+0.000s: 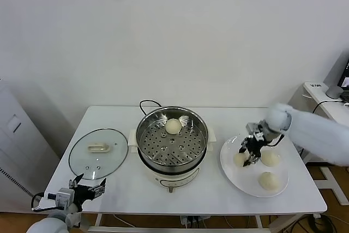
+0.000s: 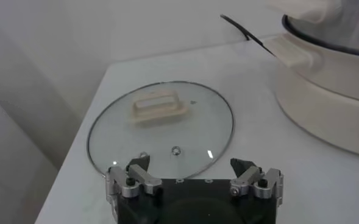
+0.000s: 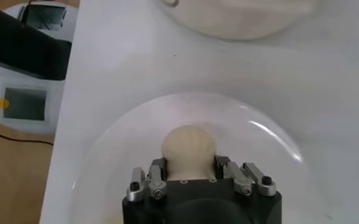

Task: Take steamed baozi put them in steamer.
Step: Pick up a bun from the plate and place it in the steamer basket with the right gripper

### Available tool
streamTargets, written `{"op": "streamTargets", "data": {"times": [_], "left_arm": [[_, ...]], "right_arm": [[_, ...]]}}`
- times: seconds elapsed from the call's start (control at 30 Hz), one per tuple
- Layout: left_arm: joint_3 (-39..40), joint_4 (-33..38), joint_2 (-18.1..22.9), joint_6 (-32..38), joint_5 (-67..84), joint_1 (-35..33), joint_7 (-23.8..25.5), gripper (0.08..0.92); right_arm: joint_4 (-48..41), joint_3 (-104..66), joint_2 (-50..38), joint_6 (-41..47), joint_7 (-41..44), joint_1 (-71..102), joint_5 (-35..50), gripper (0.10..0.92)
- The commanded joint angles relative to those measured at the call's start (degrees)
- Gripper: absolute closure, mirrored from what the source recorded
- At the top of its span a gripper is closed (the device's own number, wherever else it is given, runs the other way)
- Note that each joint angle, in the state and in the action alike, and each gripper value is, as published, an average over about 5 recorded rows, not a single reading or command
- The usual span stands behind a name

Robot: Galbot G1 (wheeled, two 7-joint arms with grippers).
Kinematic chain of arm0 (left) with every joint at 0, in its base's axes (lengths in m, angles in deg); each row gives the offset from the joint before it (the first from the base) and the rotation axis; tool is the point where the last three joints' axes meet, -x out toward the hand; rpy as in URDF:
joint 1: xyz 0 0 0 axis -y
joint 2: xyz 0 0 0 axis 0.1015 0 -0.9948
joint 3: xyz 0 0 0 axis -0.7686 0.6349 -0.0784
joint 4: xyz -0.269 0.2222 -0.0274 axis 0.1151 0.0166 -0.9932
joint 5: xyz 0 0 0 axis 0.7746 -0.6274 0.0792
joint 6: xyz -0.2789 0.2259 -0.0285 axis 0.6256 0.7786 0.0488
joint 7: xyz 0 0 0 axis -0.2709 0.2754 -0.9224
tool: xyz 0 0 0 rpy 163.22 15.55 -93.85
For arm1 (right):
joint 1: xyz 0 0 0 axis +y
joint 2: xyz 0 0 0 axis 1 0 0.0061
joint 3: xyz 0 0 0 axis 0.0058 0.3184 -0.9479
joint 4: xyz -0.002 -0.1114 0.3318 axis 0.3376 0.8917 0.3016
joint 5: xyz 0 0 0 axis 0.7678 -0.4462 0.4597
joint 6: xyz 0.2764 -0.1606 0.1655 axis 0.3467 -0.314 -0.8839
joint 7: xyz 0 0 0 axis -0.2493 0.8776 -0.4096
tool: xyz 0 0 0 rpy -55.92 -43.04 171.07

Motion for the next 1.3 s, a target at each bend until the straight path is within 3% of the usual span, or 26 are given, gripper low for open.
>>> {"op": "streamTargets", "data": {"times": [0.03,0.33,0.57,0.9,1.3], "left_arm": [[0.04,0.24,-0.04,-0.16,0.00,0.11,-0.10,0.177],[0.29,0.42,-0.13,-0.19,0.01,0.32,-0.12,0.177],[0.26,0.56,-0.07,0.00,-0.01,-0.15,-0.12,0.177],[0.18,0.49,0.11,0.06,-0.07,-0.42,-0.18,0.177],[-0.43,0.36,-0.11,0.34,0.22,-0.93,-0.16,0.177]], "right_arm": [[6.78,14.08,-0.38,3.21,1.93,-24.74,12.74,0.550],[11.08,13.50,6.48,10.43,-3.59,-29.09,26.50,0.550],[11.60,9.88,13.05,14.70,-10.49,-24.68,32.60,0.550],[8.50,7.12,23.75,17.78,-18.61,-16.04,34.51,0.547],[5.60,6.39,29.89,20.11,-24.05,-7.88,33.99,0.548]]}}
